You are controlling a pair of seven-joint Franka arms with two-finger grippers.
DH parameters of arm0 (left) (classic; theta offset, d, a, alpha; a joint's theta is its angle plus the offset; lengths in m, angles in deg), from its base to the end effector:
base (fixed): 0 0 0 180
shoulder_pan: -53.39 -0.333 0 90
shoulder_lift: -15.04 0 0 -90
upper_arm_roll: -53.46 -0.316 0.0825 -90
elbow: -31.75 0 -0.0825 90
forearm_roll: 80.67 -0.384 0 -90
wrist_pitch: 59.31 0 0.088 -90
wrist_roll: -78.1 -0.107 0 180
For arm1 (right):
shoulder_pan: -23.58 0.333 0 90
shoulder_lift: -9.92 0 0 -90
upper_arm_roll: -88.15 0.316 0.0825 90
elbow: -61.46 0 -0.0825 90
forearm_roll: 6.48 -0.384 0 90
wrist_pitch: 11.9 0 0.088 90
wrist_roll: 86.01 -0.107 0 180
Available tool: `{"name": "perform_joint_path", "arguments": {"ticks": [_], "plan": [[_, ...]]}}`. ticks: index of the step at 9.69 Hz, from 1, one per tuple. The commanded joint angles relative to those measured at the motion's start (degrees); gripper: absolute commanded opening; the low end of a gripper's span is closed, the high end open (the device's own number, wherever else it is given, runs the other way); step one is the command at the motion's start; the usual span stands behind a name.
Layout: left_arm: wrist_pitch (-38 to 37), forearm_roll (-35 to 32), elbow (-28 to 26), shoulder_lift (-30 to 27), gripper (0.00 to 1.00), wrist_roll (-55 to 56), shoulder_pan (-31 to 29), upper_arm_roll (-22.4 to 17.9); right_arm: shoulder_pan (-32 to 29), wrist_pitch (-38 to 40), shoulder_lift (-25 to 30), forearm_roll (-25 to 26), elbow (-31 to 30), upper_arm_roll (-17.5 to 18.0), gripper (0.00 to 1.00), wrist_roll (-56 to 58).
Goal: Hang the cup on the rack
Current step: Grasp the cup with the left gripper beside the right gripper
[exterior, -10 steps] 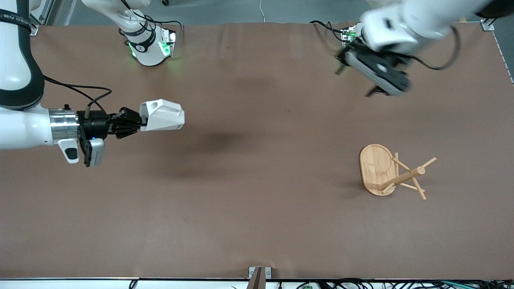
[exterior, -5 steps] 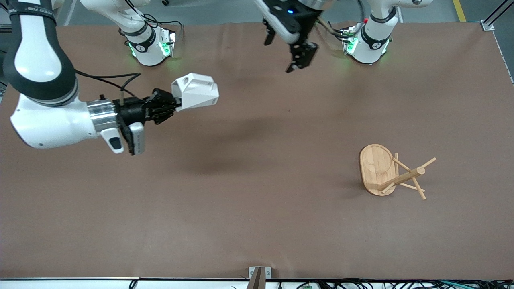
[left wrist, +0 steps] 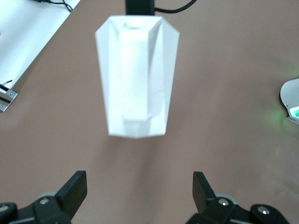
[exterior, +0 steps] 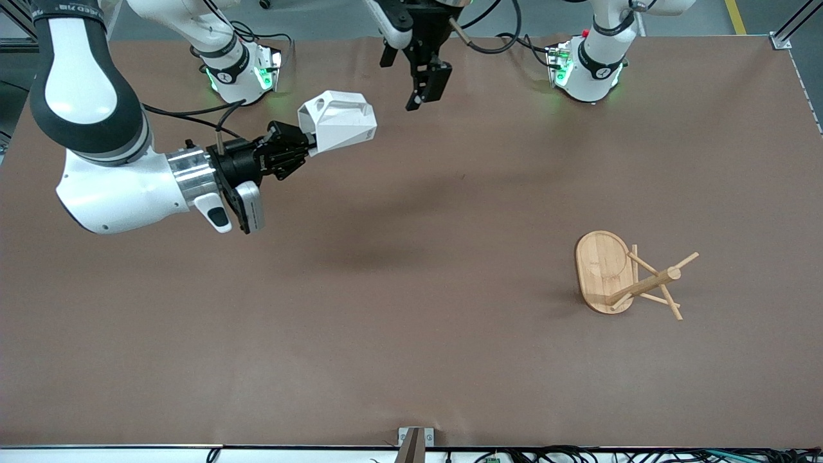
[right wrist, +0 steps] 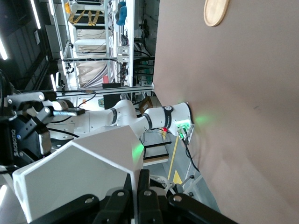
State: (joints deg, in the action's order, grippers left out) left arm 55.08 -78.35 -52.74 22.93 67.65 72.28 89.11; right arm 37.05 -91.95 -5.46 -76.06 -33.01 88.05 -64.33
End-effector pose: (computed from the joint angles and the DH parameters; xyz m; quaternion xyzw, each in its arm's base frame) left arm 0.3841 -0.4948 0.6503 0.8322 -0.5126 0.1664 0.1305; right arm 0.5599 0.2494 0.5002 -0.7718 -0.1921 0.1694 0.5821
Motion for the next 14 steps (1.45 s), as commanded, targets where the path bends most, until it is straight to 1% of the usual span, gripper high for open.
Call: {"name": "perform_joint_path", "arguments": {"ticks": [1, 3, 7, 8, 9, 10, 11, 12, 13, 14], "plan": [[1.4, -1.7, -1.1, 1.4, 1.00, 0.3, 0.5, 0.1, 1.3, -0.2, 0.8, -3.4, -1.0, -0.5, 0.02, -1.5], [2.2, -2.1, -1.0, 2.4, 1.00, 0.3, 0.4, 0.1, 3.1, -1.5, 0.8, -4.0, -0.9, -0.5, 0.02, -3.6], [4.3, -3.3, -0.9, 4.1, 0.97, 0.2, 0.4, 0.0, 4.6, -2.2, 0.8, -4.4, -0.2, -0.6, 0.03, -7.0], [5.0, -3.3, -0.9, 4.4, 0.94, 0.2, 0.4, 0.0, 5.1, -3.4, 0.8, -4.4, -0.2, -0.5, 0.03, -7.1], [5.4, -3.5, -0.9, 4.9, 0.88, -0.1, 0.4, 0.0, 5.3, -3.7, 0.8, -4.4, -0.1, -0.5, 0.03, -8.2], [5.4, -3.5, -0.9, 4.9, 0.71, -0.1, 0.4, 0.0, 5.3, -3.7, 0.8, -4.5, 0.4, -0.5, 0.03, -8.5], [5.4, -4.1, -1.1, 4.9, 0.52, -0.1, 0.4, 0.0, 5.3, -3.6, 0.8, -4.5, 0.5, -0.6, 0.06, -8.6], [5.2, -4.1, -1.4, 4.9, 0.35, -0.1, 0.2, 0.0, 5.1, -4.0, 0.8, -4.4, 0.9, -0.8, 0.99, -8.8], [5.1, -4.1, -1.9, 4.9, 0.24, -0.3, -0.2, 0.0, 4.7, -4.0, 0.8, -3.9, 2.3, -0.9, 1.00, -9.9], [4.7, -4.1, -2.3, 4.8, 0.21, 0.0, -0.4, 0.0, 4.6, -4.1, 1.0, -3.6, 2.6, -1.0, 1.00, -11.0]]}}
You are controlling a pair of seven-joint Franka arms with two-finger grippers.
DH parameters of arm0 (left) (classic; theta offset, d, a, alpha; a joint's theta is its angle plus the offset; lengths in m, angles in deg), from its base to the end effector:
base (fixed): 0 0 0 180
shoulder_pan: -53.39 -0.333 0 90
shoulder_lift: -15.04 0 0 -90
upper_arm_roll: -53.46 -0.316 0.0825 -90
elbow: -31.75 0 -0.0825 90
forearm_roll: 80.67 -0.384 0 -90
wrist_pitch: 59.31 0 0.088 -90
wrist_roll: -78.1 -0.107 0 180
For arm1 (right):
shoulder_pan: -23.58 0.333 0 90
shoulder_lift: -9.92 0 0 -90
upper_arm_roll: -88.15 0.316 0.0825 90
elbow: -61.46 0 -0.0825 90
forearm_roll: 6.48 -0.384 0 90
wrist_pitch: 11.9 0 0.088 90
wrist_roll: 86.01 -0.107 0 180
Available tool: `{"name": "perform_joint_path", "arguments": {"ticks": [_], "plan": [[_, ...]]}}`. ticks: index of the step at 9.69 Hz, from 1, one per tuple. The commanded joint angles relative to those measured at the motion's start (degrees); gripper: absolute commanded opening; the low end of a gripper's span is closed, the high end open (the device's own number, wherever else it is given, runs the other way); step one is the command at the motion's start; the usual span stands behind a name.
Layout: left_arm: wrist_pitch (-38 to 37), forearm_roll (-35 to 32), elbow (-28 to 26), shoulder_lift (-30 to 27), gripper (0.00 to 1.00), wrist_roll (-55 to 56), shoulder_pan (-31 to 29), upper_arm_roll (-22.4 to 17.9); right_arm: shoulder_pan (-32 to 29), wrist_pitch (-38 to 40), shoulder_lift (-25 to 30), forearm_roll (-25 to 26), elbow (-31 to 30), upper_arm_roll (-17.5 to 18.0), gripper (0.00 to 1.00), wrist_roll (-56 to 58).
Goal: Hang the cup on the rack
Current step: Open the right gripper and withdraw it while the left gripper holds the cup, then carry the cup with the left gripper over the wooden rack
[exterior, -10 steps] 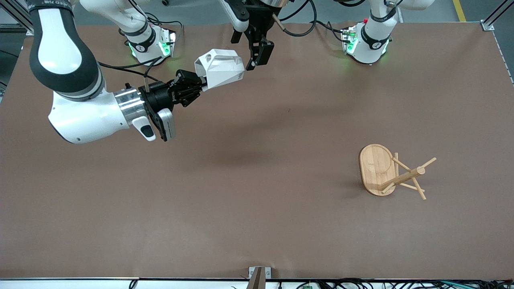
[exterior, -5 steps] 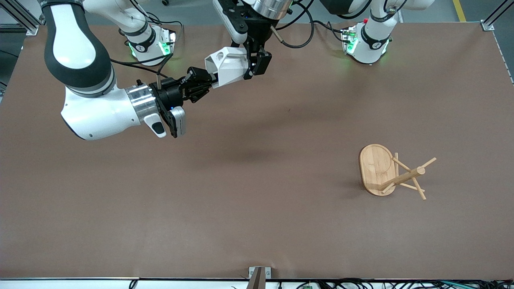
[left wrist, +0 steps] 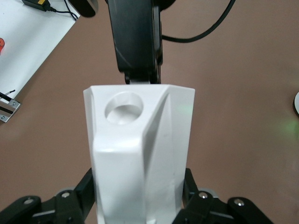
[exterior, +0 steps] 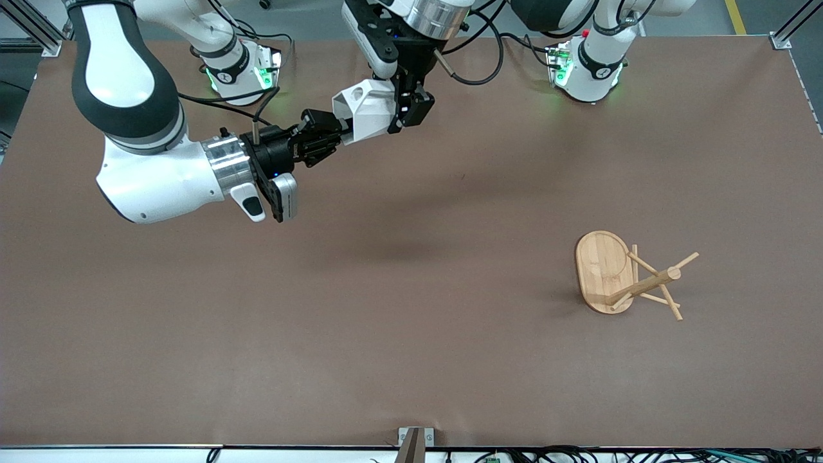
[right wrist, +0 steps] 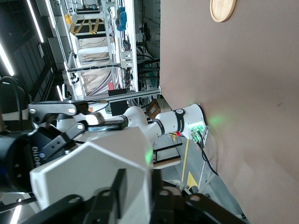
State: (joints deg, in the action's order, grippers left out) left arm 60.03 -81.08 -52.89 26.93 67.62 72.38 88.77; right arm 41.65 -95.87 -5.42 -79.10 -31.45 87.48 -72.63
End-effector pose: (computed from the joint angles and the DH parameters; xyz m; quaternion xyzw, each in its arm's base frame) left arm 0.4122 -0.5024 0.6213 0.8321 -0.5080 0.1803 0.1304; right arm 0.5538 0.2901 0.5170 -0.7772 -0.1485 0.1900 0.5812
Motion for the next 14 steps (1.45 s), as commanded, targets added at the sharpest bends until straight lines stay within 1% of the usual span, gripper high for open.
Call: {"name": "perform_joint_path", "arguments": {"ticks": [1, 2, 3, 6, 7, 8, 10, 11, 13, 14], "plan": [[-0.4, -1.4, -2.9, 0.7, 0.21, 0.1, -0.8, 0.3, -0.2, -0.1, 1.3, 1.0, 1.2, -0.7, 1.00, -2.7], [-0.4, -1.4, -3.9, 0.6, 0.20, 0.2, -0.9, 0.1, -1.4, 0.2, 2.7, 4.9, 1.2, -1.6, 1.00, -2.5], [-0.7, -1.7, -4.6, 0.4, 0.20, 0.1, -1.3, -0.1, -2.2, -0.2, 5.0, 12.1, 1.1, -1.7, 1.00, -2.7], [-5.2, -2.6, -4.6, 0.8, 0.19, 0.4, -5.9, -0.2, -6.8, -0.8, 9.8, 27.2, 1.0, -1.8, 1.00, -2.7], [-6.6, -2.6, -4.6, 0.9, 0.19, 3.9, -7.5, -0.2, -7.8, -3.1, 11.6, 34.6, 0.8, -1.8, 1.00, -2.7], [-7.4, -2.6, -4.8, 0.9, 0.17, 10.0, -8.9, -0.2, -8.0, -6.2, 13.7, 42.0, 0.5, -1.8, 1.00, -2.8], [-8.1, -2.6, -5.1, 1.6, 0.17, 25.9, -10.7, -0.5, -9.5, -7.6, 13.9, 52.0, 1.2, -1.8, 1.00, -2.7], [-9.8, -2.6, -5.4, 1.6, 0.17, 31.8, -13.3, -0.6, -10.7, -7.4, 14.0, 56.6, 1.7, -1.8, 1.00, -2.8], [-10.1, -2.7, -7.0, 1.0, 0.18, 46.6, -16.4, -0.7, -13.7, -7.6, 13.9, 61.6, 2.6, -1.8, 1.00, -2.8], [-10.2, -2.7, -9.0, 0.5, 0.18, 51.1, -18.4, -0.7, -14.2, -7.5, 13.8, 64.3, 5.2, -1.8, 1.00, -2.9]]}}
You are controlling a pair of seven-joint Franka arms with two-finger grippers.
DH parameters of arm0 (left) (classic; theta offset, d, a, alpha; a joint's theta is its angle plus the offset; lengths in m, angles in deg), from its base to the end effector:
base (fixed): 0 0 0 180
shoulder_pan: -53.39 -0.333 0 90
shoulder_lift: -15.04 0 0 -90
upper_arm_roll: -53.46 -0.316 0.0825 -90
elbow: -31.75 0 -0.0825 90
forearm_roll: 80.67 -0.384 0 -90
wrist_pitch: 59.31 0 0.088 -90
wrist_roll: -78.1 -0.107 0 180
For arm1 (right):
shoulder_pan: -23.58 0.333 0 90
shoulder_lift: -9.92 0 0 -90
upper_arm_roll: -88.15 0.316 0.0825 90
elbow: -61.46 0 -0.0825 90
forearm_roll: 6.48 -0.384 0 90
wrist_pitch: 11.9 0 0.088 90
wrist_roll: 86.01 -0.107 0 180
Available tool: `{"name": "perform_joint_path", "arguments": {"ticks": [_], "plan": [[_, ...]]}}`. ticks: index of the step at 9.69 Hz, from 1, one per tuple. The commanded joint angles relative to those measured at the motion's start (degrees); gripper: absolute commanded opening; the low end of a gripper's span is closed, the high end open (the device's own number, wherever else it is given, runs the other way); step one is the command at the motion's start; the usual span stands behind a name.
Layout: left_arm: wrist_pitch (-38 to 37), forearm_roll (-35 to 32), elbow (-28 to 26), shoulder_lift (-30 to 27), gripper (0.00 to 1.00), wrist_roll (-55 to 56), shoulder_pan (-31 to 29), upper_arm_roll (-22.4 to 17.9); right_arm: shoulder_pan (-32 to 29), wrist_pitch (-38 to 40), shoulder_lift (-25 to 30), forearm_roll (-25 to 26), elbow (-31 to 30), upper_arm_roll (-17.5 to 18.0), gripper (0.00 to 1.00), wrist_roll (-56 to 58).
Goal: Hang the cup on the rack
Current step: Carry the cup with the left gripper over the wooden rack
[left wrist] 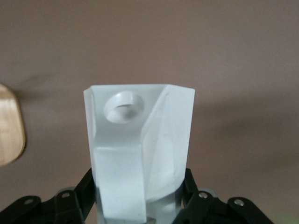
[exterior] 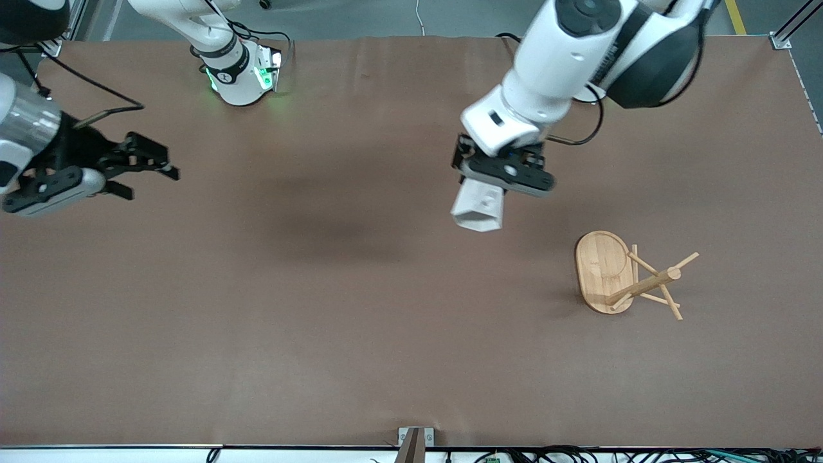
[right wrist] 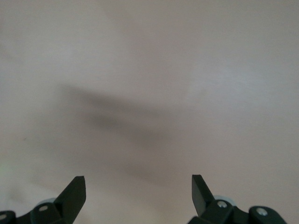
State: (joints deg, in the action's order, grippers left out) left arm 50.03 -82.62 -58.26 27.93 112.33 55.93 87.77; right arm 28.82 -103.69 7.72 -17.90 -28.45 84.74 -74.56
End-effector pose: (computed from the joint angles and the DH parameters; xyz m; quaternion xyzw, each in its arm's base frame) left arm 0.5302 -0.3516 0.5433 0.9959 -0.0165 0.0348 0.0813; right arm 0.5678 0.0394 0.6085 -0.9889 -0.1117 -0.0055 0.0982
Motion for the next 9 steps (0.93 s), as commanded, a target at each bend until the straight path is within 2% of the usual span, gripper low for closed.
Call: {"name": "perform_joint_path", "arguments": {"ticks": [1, 3, 5, 9], "plan": [[-0.2, -1.2, -6.1, -1.7, 0.17, 7.8, -4.3, 0.3, -1.7, 0.6, 0.5, 6.9, 3.2, 0.9, 1.00, -2.4], [0.4, -3.4, -13.2, -5.2, 0.15, 3.9, -10.2, 0.7, -3.3, 0.6, 0.4, 8.9, 5.8, 1.0, 1.00, -2.8], [1.5, -3.4, -16.9, -6.4, 0.15, -3.1, -12.6, 0.7, -3.6, 0.6, 0.4, 9.0, 8.3, 0.9, 1.00, -2.8], [3.8, -3.4, -19.6, -6.3, 0.15, -18.9, -15.4, 0.8, -6.0, 2.5, 0.7, 11.1, 7.7, 0.9, 1.00, -3.3]]}}
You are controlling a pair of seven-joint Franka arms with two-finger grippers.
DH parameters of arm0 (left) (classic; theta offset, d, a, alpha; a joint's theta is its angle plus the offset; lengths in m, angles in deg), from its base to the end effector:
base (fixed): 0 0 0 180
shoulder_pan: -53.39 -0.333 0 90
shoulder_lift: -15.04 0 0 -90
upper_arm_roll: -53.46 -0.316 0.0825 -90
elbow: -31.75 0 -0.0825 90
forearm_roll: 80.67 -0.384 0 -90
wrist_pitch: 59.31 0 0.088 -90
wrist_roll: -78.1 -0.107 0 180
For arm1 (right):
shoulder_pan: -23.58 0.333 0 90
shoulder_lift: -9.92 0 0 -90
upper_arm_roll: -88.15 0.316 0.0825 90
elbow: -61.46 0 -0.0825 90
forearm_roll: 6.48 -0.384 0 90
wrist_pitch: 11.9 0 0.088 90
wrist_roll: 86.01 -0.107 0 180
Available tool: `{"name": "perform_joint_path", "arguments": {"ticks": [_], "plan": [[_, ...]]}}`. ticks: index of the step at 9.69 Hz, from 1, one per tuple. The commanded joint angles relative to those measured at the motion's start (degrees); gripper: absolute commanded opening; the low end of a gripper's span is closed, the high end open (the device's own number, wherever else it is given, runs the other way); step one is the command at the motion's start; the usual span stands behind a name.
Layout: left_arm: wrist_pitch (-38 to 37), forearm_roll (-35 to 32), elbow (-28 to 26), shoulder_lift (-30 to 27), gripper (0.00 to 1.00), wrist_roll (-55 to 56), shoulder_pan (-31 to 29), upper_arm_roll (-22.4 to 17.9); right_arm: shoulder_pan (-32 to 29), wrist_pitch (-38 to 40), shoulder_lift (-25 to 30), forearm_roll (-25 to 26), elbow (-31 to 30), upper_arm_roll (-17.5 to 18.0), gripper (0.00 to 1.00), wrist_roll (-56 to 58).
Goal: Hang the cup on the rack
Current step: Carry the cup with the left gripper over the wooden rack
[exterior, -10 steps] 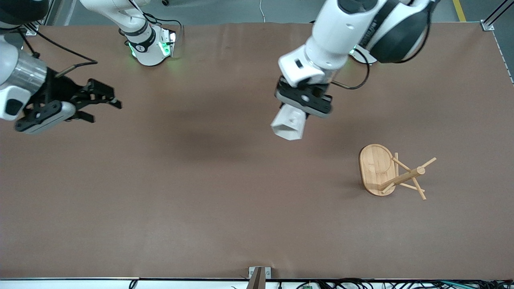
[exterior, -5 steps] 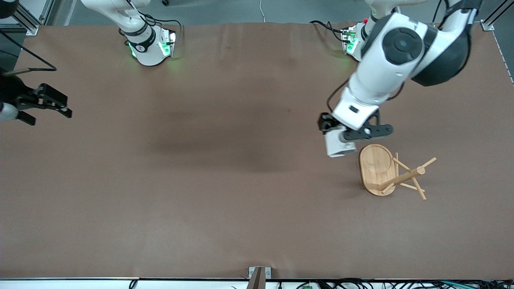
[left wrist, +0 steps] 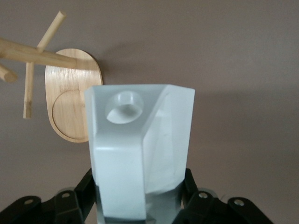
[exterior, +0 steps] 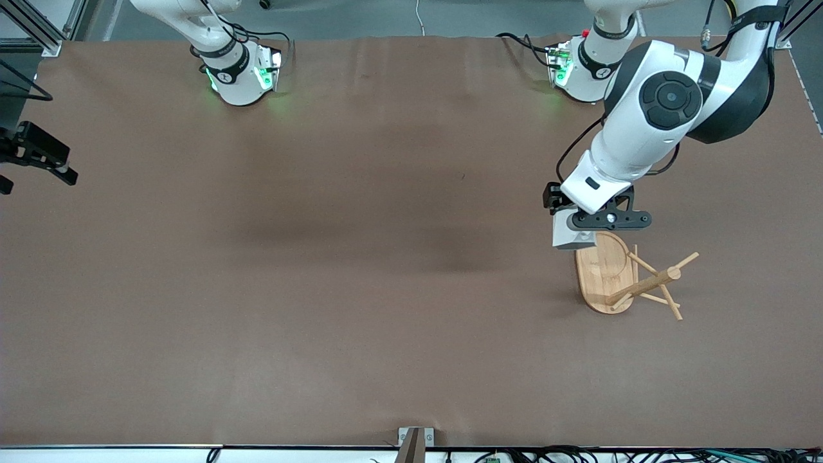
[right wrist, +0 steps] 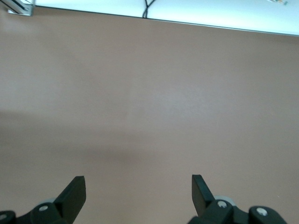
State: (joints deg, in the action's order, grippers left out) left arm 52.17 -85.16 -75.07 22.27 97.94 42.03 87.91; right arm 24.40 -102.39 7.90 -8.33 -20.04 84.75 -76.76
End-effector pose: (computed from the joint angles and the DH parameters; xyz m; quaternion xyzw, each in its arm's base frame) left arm 0.5459 -0.2150 0.4565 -0.9991 0.0416 0.0099 0.0046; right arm 0.5657 -0.0213 0.6758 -0.9963 -0.0590 -0.0620 0.0087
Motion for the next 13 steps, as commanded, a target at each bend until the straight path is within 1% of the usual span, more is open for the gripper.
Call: {"name": "perform_joint_path", "arguments": {"ticks": [1, 3, 4, 5, 6, 8, 10, 13], "plan": [[3.1, -0.9, -2.8, -0.2, 0.15, -8.3, -2.4, 0.6, -1.7, 2.4, 1.0, 1.9, -1.3, 0.9, 1.00, -1.2], [5.1, -0.2, -2.7, 1.0, 0.15, -17.9, -5.4, 0.6, -1.0, 2.9, 3.9, 3.9, -5.2, 0.9, 1.00, -3.6], [5.7, -0.2, -2.7, 1.7, 0.15, -20.4, -6.2, 0.6, -0.6, 2.7, 6.0, 4.1, -8.1, 0.9, 1.00, -5.7], [6.9, -0.2, -2.7, 2.8, 0.15, -21.2, -6.2, 0.6, -0.3, 2.9, 6.7, 4.1, -8.8, 0.5, 1.00, -6.2], [8.7, -0.2, -2.7, 4.4, 0.15, -21.4, -6.2, 0.6, 0.0, 3.1, 6.6, 4.1, -8.8, 0.0, 1.00, -6.5], [11.8, -0.2, -2.5, 6.6, 0.15, -23.0, -6.3, 0.6, 1.4, 6.5, 6.3, 3.2, -7.7, -2.6, 1.00, -6.5], [12.4, -0.2, -2.5, 7.8, 0.15, -26.0, -7.8, 0.6, 1.0, 6.9, 6.1, 3.2, -6.3, -2.7, 1.00, -6.4], [12.4, -0.2, -2.6, 7.7, 0.15, -27.0, -8.6, 0.6, 1.1, 6.4, 5.9, 3.2, -6.0, -2.7, 1.00, -6.5]]}}
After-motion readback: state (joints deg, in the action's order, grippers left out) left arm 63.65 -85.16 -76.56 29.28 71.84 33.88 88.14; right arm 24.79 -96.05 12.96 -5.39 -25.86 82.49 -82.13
